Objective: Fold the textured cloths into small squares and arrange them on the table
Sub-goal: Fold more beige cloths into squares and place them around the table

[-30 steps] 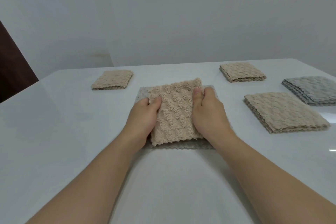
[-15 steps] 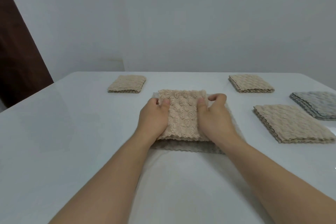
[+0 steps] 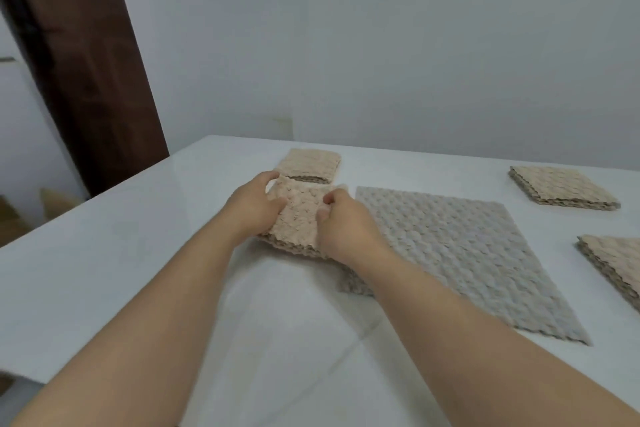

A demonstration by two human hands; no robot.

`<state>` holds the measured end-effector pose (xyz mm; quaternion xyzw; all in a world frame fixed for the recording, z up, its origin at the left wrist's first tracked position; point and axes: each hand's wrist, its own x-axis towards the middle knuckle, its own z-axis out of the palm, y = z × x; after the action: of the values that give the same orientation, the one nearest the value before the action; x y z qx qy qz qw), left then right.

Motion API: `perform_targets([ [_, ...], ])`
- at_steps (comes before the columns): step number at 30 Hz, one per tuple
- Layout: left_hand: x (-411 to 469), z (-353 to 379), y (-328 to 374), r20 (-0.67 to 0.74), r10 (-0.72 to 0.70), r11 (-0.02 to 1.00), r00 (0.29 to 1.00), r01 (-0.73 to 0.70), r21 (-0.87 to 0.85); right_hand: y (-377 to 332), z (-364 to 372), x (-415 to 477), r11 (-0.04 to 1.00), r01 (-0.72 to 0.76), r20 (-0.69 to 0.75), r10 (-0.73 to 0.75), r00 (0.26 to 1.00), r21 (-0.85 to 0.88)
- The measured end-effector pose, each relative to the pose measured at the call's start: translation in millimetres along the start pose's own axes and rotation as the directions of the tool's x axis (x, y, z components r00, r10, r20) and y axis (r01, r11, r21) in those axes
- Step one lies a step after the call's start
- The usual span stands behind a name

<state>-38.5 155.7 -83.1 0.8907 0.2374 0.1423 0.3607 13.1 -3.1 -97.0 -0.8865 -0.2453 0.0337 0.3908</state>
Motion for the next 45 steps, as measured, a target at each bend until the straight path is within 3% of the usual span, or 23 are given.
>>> perform_targets([
  [9, 18.9, -15.0, -62.0, -0.071, 0.165, 0.979, 0.984, -0.154, 0.134, -15.1, 46.0, 10.9, 0.999, 0.052, -0.021, -0.052, 0.998, -0.016],
  [21, 24.1, -20.6, -75.4, -0.029, 0.172, 0.93, 0.985, -0.152, 0.334, -16.7, 57.3, 0.6, 0.982, 0.071, -0.058, -0.082, 0.995, -0.176],
  [23, 24.9, -22.0, -76.5, -0.086, 0.182, 0.919, 0.98, -0.138, 0.37, -15.3, 60.3, 0.3, 0.94, 0.11, -0.178, -0.174, 0.969, -0.321],
  [26, 27.7, -22.8, -69.5, -0.183, 0.301, 0.904, 0.936, -0.219, 0.368, -15.0, 60.1, 5.7, 0.865, 0.228, -0.343, -0.401, 0.849, -0.447],
  [27, 28.7, -21.3, -66.2, -0.169, 0.338, 0.895, 0.926, -0.26, 0.363, -15.5, 59.9, 7.9, 0.851, 0.264, -0.326, -0.435, 0.839, -0.455],
  [29, 29.9, -14.4, -62.4, -0.077, 0.363, 0.88, 0.929, -0.315, 0.355, -13.5, 63.8, 12.2, 0.846, 0.3, -0.18, -0.411, 0.894, -0.441],
  [33, 31.6, -0.4, -64.6, 0.145, 0.24, 0.907, 0.96, -0.275, 0.318, -3.2, 71.0, 17.7, 0.847, 0.288, 0.126, -0.259, 0.958, -0.447],
  [38, 35.7, 0.4, -70.1, 0.185, 0.179, 0.947, 0.966, -0.22, 0.235, -1.6, 73.3, 17.0, 0.854, 0.226, 0.2, -0.147, 0.969, -0.468],
  [45, 37.8, 0.5, -71.5, 0.21, 0.125, 0.952, 0.97, -0.177, 0.25, -5.4, 68.2, 15.6, 0.867, 0.168, 0.24, -0.058, 0.969, -0.469],
])
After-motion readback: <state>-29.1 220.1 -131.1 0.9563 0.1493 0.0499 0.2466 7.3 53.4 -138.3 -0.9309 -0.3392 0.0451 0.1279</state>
